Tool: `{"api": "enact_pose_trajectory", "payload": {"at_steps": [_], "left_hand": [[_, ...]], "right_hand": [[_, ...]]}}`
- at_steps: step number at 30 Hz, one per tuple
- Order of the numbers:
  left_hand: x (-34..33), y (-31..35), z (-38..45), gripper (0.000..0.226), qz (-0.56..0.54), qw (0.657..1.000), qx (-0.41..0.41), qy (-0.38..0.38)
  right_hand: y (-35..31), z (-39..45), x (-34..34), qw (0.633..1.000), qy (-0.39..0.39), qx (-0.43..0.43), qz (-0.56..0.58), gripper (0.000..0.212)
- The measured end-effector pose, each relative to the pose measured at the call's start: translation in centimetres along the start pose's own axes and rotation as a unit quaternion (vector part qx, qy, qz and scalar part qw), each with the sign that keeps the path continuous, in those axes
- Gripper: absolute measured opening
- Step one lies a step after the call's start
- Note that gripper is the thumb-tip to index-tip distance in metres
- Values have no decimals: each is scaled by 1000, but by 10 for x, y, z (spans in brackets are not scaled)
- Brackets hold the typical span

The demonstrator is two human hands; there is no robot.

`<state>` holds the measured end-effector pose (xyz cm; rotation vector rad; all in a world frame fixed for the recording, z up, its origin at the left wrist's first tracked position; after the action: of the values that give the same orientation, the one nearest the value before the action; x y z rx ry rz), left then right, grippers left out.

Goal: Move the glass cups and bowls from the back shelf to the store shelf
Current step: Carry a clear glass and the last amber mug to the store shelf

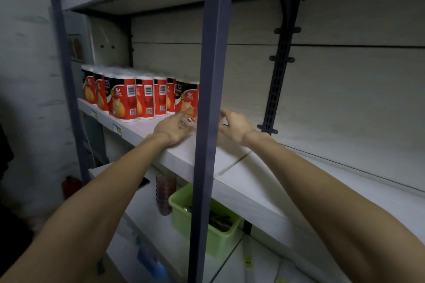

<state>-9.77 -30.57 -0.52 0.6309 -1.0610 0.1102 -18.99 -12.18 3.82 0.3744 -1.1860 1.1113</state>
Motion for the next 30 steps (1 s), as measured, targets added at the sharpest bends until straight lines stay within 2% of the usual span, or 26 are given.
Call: {"api": "enact_pose_trajectory", "payload": {"at_steps": [4, 8, 12, 14, 15, 17, 19, 26, 30], "left_hand": [[-2, 3, 4, 56, -25, 997, 19, 70], [-5, 3, 12, 55, -33, 996, 37, 75], [-5, 5, 17, 110, -40, 997, 63, 32], [-11, 5, 23, 121, -4, 999, 52, 7], [-15, 5, 24, 117, 7, 999, 42, -11], [-27, 4, 23, 91, 6, 999, 23, -37], [-28, 4, 19, 68, -15, 1000, 9, -19], [-2, -18, -9, 88, -118, 991, 54, 29], [27, -25, -38, 83, -194, 974, 70, 92]], "right_hand": [[0, -6, 9, 999, 28, -24, 32, 24], [4, -18, 21, 995, 44, -75, 57, 33], [10, -31, 30, 991, 61, -117, 22, 47], [12, -32, 27, 991, 59, -122, 26, 47], [12, -31, 24, 990, 57, -121, 33, 46], [14, -29, 20, 989, 57, -126, 53, 40], [15, -29, 19, 986, 63, -135, 74, 37], [13, -49, 22, 976, 85, -165, 117, 42], [11, -77, 30, 962, 128, -184, 159, 47]]}}
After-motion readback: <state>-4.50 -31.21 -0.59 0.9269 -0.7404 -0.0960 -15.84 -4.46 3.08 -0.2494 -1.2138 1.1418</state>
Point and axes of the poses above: each hand's wrist, its own z-axis towards the middle knuckle, its own x-axis out of the back of the hand, y = z × x, the point moved 7 cm from there along z, towards the middle knuckle, and after that the axes turned 2 degrees about y, right-handed, at the moved point
